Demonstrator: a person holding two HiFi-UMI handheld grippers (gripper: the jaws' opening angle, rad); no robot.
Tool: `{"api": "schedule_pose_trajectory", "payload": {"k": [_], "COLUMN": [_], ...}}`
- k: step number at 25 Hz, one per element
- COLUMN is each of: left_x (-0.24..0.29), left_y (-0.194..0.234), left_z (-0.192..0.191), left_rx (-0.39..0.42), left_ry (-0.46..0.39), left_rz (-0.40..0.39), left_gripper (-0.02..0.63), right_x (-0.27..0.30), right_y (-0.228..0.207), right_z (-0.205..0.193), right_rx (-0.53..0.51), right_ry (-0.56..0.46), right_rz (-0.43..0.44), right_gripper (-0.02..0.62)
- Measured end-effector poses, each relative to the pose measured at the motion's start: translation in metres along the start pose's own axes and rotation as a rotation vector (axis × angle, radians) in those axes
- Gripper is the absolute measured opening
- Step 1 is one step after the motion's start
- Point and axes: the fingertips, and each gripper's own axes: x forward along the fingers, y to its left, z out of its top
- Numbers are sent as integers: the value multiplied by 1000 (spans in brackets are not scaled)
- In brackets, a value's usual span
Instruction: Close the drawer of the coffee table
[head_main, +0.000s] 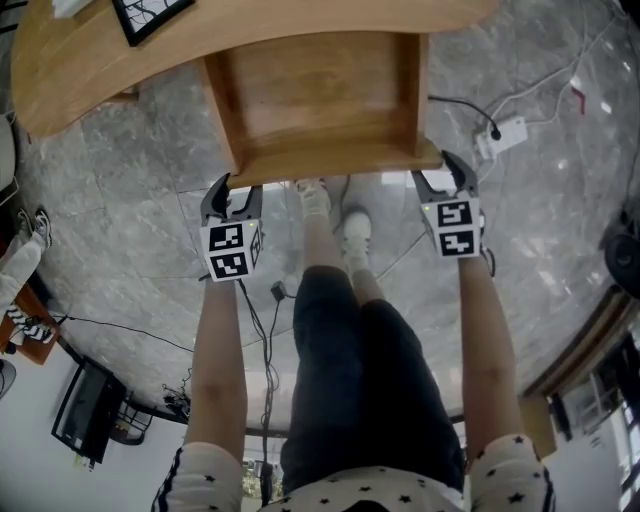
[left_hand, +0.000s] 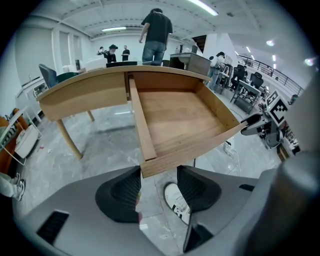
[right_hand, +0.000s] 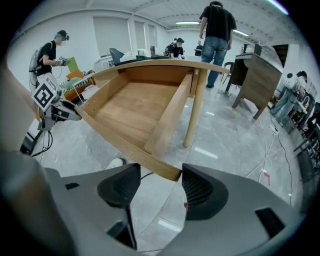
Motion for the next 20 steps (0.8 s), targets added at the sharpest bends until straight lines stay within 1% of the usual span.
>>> {"api": "schedule_pose_trajectory", "payload": {"k": [6, 20], "left_x": [1, 1], "left_y": [0, -1], "left_z": [1, -1], "left_rx": [-19, -53], "left_ry": [6, 38], "left_rz": [-6, 11], "left_gripper": [227, 225], "right_x": [4, 4], "right_y": [-2, -2], "right_z": [0, -1], "right_rx": [60, 90], "right_ry": [5, 31], "right_rz": [10, 20], "right_gripper": [249, 249]}}
